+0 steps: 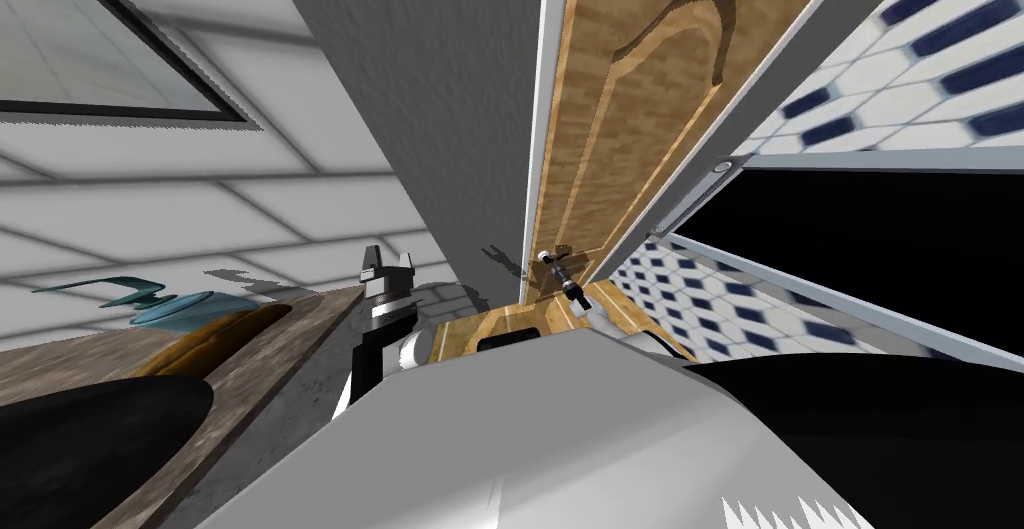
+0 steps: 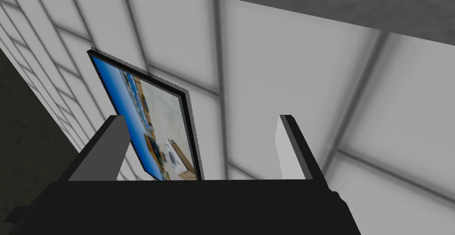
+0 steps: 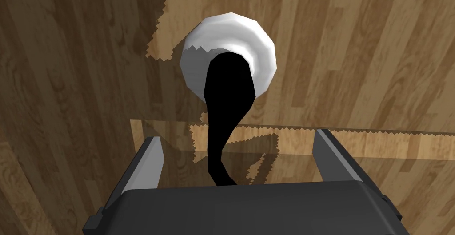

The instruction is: Pull the door open

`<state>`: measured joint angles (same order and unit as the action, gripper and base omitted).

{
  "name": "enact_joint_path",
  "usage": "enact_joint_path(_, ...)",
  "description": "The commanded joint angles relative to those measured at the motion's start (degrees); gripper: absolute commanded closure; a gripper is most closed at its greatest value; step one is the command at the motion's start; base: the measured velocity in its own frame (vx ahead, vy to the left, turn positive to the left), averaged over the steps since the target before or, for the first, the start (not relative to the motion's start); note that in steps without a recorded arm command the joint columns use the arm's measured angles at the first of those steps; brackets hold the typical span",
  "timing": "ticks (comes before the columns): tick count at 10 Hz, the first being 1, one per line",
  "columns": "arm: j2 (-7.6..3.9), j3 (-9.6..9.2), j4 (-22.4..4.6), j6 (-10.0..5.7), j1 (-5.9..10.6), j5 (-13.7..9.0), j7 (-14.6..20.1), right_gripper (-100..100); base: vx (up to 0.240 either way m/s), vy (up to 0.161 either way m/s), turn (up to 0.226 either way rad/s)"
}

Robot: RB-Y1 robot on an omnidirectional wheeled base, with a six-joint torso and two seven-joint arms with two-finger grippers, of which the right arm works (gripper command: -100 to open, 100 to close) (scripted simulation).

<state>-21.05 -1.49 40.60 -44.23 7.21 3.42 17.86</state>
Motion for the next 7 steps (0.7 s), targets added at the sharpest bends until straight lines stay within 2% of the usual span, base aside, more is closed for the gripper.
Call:
enact_joint_path(1,-0.15,1.85,-1.77,-0.28,0.47,-0.98,-0.78,-100,0.058,-0.002,0.375)
enact_joint_path(2,-0.27,3.13,-3.0,-0.46,0.78,-1.66,-1.29,-100,0.109,-0.045,0.512)
enact_joint_path(3,-0.27,3.13,-3.0,-0.46,0.78,-1.66,-1.29,-100,0.086,-0.051,-0.077)
enact_joint_path(4,-0.41,4.46,-4.28,-0.65,1.11,-2.36,-1.82,-100,0.062,-0.058,0.227)
enact_joint_path(5,-0.44,3.78,-4.19,-0.93,1.01,-2.01,-1.44,-100,0.029,-0.038,0.069)
enact_joint_path(6,-0.44,3.78,-4.19,-0.93,1.01,-2.01,-1.44,100,-0.001,0.004,-0.063)
enact_joint_path(7,-0.44,3.78,-4.19,-0.93,1.01,-2.01,-1.44,100,-0.009,0.015,-0.024)
